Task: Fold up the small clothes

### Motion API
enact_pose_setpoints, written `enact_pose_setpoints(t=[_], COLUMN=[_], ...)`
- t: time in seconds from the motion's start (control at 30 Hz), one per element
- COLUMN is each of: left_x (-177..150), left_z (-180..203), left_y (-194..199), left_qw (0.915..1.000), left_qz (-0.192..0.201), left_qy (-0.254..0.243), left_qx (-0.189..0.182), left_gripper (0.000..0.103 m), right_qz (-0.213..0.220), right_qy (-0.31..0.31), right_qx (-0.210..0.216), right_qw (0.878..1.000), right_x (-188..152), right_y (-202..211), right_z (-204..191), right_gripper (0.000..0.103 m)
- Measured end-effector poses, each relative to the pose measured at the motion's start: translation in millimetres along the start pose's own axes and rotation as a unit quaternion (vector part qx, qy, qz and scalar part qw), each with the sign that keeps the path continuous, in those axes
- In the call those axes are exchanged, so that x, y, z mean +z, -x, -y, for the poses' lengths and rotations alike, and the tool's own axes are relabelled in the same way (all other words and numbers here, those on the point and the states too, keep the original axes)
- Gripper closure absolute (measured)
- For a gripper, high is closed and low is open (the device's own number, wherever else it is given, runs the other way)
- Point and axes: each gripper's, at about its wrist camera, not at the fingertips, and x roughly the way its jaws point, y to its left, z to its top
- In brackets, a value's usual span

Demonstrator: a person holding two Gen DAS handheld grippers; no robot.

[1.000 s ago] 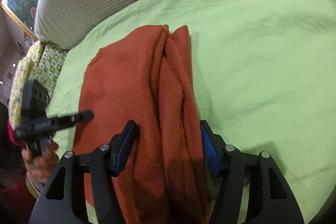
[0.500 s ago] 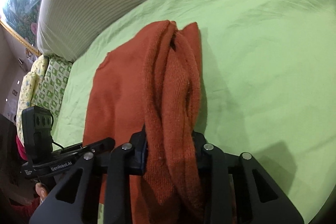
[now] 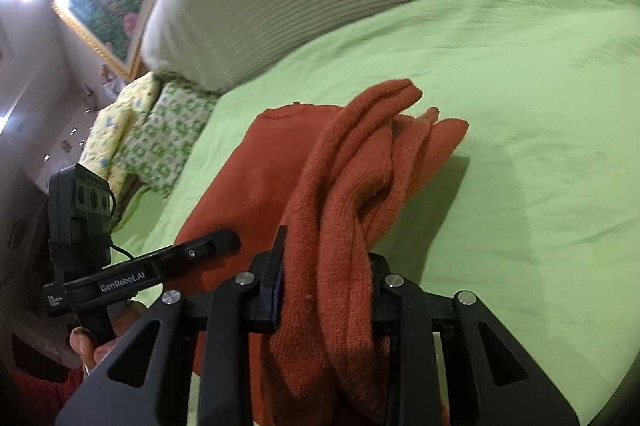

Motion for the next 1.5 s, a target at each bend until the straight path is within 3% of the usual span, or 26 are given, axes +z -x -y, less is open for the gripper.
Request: enact_pose_setpoints(t=[0.2,0.53,0.73,1.0,1.5], left_x=[-1.6,-5.5,-12.9,-18.0,-45.6], left_z=[-33.5,-80.2,-97.0,-93.6,-95.1], left_y=[40.8,44.3,66.8,91.4,64.6], left_qw=[0.9996,0.9986,0.9959,0.9905,0.9918], left_qz=[0.025,0.018,0.037,0.071,0.054], left_qy=[0.011,0.022,0.017,-0.011,-0.012], left_qx=[0.013,0.044,0.081,0.117,0.115], left_gripper=[0.083,0.083,0.083,0.083,0.082], right_qz=[0.012,-0.004,-0.013,0.007,0.001], right_qy=[0.018,0.016,0.026,0.069,0.071], right_qx=[0.026,0.019,0.030,0.036,-0.001], right_qw=[0.999,1.000,0.999,0.997,0.997], right_x=[-5.4,-23.0,-27.2,-33.4,-52.2], right_y=[-17.2,-49.6,-66.5,-72.0,-72.5], right_z=[-37.0,-55.5,-72.9,-111.1,-91.5], right_gripper=[0.074,0.074,0.074,0.074,0.074])
